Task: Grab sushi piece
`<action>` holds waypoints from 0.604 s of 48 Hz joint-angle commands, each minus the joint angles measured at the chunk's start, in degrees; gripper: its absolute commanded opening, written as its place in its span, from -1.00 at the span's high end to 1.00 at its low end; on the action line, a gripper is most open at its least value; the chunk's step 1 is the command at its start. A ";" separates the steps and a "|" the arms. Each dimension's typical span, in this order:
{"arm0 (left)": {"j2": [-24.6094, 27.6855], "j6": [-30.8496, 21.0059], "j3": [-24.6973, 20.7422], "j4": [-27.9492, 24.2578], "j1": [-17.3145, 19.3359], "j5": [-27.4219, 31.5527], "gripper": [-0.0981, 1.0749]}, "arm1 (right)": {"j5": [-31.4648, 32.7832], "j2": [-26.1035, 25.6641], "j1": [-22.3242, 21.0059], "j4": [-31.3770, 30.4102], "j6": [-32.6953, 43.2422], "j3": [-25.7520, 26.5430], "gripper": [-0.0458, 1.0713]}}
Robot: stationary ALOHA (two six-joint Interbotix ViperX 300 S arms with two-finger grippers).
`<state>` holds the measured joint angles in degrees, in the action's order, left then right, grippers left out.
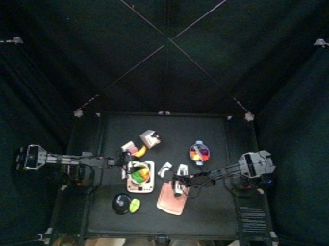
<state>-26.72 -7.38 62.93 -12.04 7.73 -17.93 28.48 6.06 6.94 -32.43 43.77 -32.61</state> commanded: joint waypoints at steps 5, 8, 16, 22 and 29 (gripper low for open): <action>-0.26 0.00 -0.70 0.00 0.18 -0.44 -0.46 | -0.88 -0.35 -1.14 0.00 0.09 0.00 -0.17; -0.18 0.00 -0.70 0.00 0.18 -0.35 -0.46 | -0.53 -0.62 -1.41 0.00 0.09 0.00 -0.17; -0.18 0.00 -0.62 -0.09 0.18 -0.44 -0.46 | 0.62 -3.16 -1.41 -0.18 0.00 0.26 -0.17; -0.18 0.00 -0.62 0.00 0.18 -0.35 -0.46 | 1.85 -5.98 -1.32 -0.35 -0.09 0.09 -0.17; -0.18 -0.09 -0.62 0.00 0.18 -0.44 -0.46 | 4.48 -8.26 -1.41 -0.26 -0.09 0.09 -0.17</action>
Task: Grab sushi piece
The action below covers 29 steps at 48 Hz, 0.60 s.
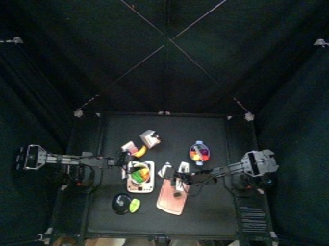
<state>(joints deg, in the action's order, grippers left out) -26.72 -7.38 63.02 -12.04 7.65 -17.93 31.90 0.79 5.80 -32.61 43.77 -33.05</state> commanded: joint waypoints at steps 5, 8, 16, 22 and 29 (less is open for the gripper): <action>-0.26 -0.09 -0.79 0.00 0.26 -0.35 -0.46 | 2.81 -3.78 -0.44 -0.09 -0.09 0.53 -0.17; -0.18 -0.09 -0.70 0.00 0.26 -0.44 -0.46 | 2.90 -3.78 -0.62 0.09 0.00 0.44 -0.17; -0.26 -0.09 -0.70 -0.09 0.26 -0.44 -0.46 | 3.25 -3.69 -0.79 0.00 0.26 0.70 -0.17; -0.18 -0.09 -0.79 0.00 0.26 -0.44 -0.46 | 3.96 -4.22 -1.32 -0.26 0.44 0.88 -0.17; -0.18 -0.09 -0.70 0.00 0.26 -0.44 -0.46 | 4.31 -4.22 -3.25 0.00 0.88 1.23 -0.17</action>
<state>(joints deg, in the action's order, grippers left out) -26.81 -7.38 62.93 -12.04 7.73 -17.93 36.12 -1.32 3.96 -32.70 44.38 -33.05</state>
